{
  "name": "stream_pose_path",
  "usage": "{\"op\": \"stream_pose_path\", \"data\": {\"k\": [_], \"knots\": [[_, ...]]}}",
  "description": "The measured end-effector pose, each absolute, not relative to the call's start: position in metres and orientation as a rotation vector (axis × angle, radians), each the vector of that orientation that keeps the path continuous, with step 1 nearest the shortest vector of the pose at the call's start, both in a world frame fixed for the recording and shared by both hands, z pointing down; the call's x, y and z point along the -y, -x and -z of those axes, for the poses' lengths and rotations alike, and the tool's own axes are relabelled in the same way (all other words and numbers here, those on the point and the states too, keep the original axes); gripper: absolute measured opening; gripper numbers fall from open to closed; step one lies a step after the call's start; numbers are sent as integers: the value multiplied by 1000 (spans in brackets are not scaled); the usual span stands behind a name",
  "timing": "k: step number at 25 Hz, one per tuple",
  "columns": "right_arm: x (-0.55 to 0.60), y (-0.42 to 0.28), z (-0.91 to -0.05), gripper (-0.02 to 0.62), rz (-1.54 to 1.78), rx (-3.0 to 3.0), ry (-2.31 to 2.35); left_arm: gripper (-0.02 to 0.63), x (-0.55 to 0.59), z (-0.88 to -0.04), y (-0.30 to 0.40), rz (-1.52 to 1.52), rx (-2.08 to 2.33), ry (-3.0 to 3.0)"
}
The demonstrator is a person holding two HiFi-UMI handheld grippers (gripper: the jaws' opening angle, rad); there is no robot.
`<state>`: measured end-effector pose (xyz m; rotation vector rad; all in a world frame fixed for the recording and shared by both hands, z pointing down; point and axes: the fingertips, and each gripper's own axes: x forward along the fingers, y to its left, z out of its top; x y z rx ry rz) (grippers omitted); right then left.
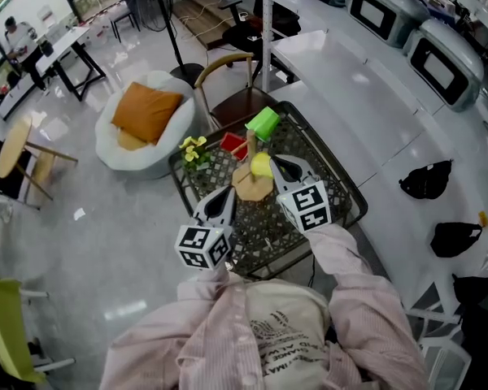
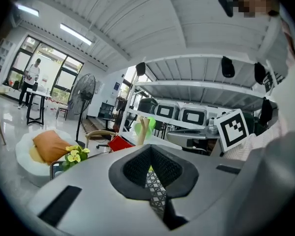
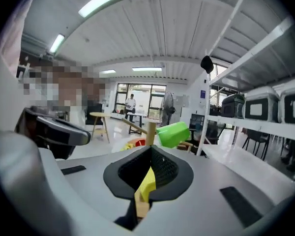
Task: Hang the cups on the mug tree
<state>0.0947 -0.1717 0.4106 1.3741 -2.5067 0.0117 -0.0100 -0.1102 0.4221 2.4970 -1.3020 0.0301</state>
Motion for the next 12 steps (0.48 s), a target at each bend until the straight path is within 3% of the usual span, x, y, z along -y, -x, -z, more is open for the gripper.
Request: {"op": "stream_pose_path", "data": {"k": [12], "knots": [[145,-87,-401,0,-323,2745,-1428,-2,104,-399,43,-6,1401,-2507]]}}
